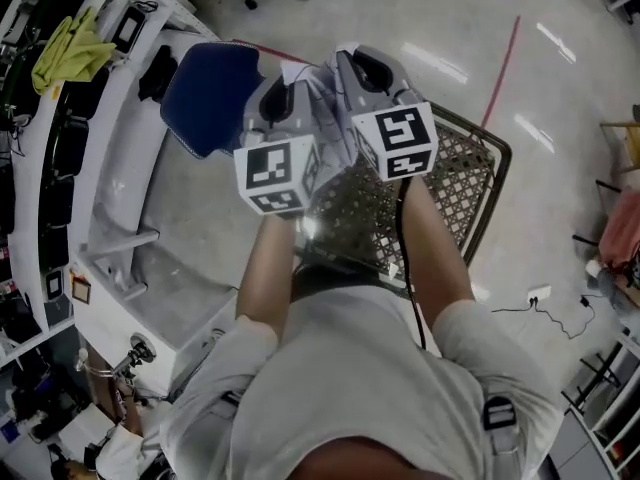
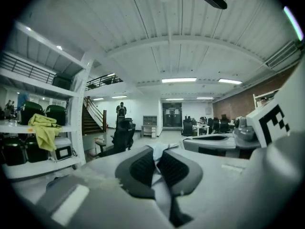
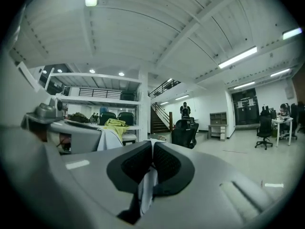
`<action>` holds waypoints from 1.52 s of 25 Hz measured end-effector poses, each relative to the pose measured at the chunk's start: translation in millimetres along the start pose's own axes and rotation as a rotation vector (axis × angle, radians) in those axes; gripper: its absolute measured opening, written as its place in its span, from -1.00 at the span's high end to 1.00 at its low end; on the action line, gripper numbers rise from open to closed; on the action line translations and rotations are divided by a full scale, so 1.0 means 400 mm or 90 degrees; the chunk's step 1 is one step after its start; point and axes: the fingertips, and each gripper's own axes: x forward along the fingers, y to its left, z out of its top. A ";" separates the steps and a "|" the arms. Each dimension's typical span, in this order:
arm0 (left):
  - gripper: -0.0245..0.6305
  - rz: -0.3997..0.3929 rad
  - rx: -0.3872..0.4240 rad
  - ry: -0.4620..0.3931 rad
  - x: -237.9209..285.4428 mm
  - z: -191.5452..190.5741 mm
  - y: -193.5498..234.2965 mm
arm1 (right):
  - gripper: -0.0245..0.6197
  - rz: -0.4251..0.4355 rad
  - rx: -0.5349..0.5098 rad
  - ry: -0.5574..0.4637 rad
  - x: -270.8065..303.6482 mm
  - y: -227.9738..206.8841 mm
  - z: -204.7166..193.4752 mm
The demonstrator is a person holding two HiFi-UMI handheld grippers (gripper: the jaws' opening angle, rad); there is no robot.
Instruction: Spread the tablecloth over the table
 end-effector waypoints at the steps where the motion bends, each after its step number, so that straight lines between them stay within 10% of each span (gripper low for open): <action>1: 0.85 0.009 -0.011 0.014 -0.013 -0.034 0.021 | 0.90 0.000 0.010 0.006 0.003 0.021 -0.023; 18: 0.86 0.243 -0.152 0.067 -0.597 -0.294 0.612 | 0.90 0.239 0.006 0.098 0.168 0.905 -0.145; 24: 0.85 0.265 -0.158 0.076 -0.646 -0.332 0.683 | 0.90 0.285 0.031 0.122 0.195 1.028 -0.194; 31: 0.85 0.191 -0.132 0.089 -0.426 -0.302 0.567 | 0.90 0.225 0.113 0.115 0.255 0.757 -0.216; 38: 0.86 -0.005 -0.034 -0.067 0.025 0.214 0.244 | 0.90 -0.073 0.108 -0.027 0.161 -0.130 0.148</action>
